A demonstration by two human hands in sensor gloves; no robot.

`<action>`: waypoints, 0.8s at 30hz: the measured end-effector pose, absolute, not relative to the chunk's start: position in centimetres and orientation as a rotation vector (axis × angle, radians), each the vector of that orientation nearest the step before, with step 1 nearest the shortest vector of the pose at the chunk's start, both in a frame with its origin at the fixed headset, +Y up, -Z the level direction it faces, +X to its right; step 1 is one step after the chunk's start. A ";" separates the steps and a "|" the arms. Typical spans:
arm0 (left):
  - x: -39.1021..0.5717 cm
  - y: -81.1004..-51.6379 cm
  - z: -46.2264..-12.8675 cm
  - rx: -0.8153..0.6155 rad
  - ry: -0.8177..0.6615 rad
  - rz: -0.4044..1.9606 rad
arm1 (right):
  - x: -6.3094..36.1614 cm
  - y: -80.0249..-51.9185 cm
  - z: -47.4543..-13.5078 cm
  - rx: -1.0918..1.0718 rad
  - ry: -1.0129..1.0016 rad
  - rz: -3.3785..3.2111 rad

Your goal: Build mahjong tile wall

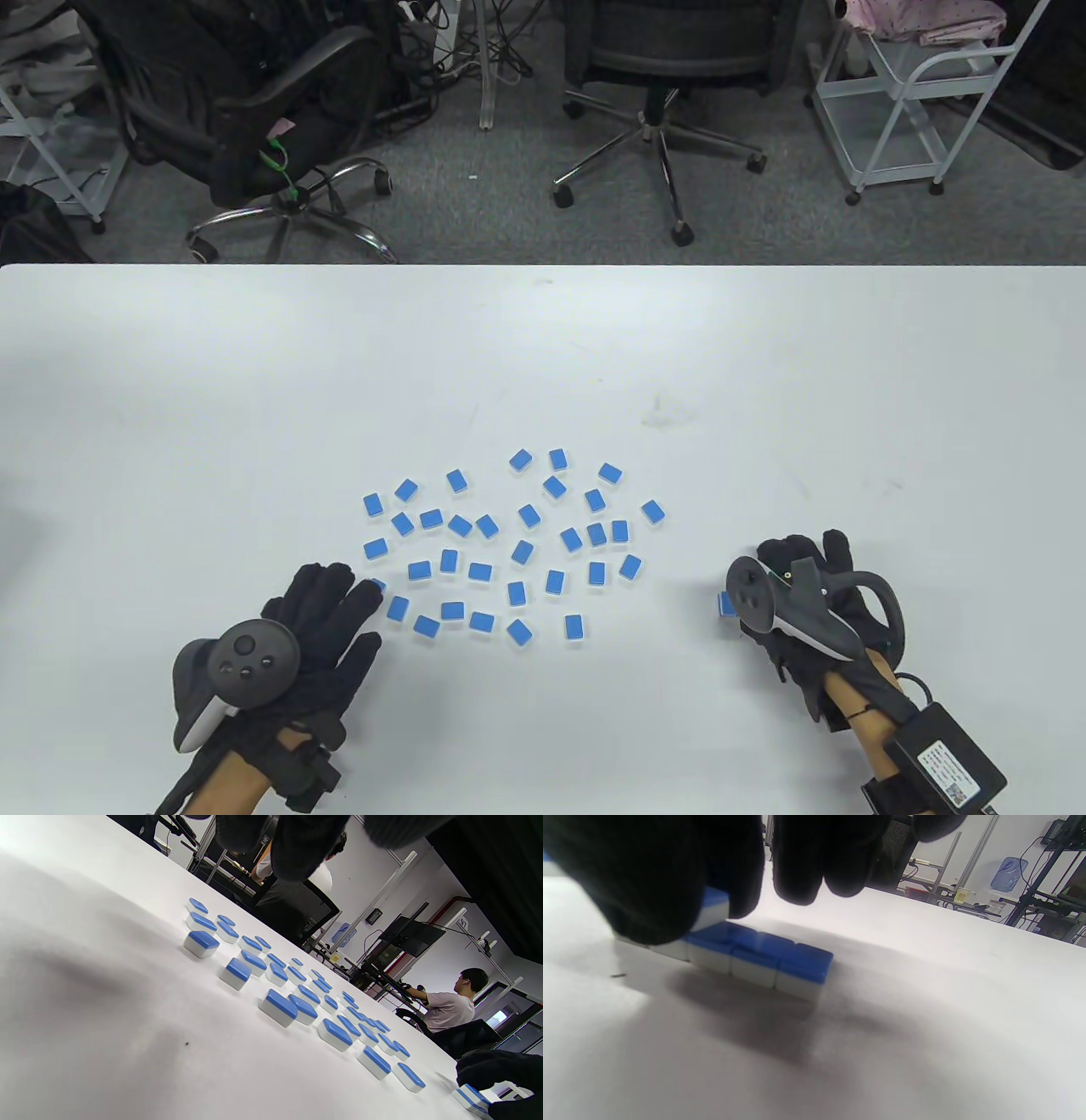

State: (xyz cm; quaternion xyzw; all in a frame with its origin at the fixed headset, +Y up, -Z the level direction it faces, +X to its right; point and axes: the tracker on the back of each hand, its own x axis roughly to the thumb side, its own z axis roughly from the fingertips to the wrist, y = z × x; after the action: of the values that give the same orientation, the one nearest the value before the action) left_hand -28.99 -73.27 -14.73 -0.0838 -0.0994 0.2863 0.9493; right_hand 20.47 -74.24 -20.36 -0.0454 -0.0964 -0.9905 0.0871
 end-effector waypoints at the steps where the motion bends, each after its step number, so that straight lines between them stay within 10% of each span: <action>1: -29.0 -73.3 -14.7 -0.171 -0.203 0.582 | 20.5 -74.2 -20.4 -0.135 -0.288 -2.951; 24: -29.0 -73.2 -14.7 -0.171 -0.204 0.582 | 20.2 -74.2 -20.3 -0.155 -0.282 -2.959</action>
State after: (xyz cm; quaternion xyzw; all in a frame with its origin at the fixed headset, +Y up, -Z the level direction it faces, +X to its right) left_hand -29.00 -73.21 -14.68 -0.0840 -0.1000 0.2863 0.9492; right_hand 20.20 -74.22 -20.27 -0.0518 -0.0943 -0.9908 0.0826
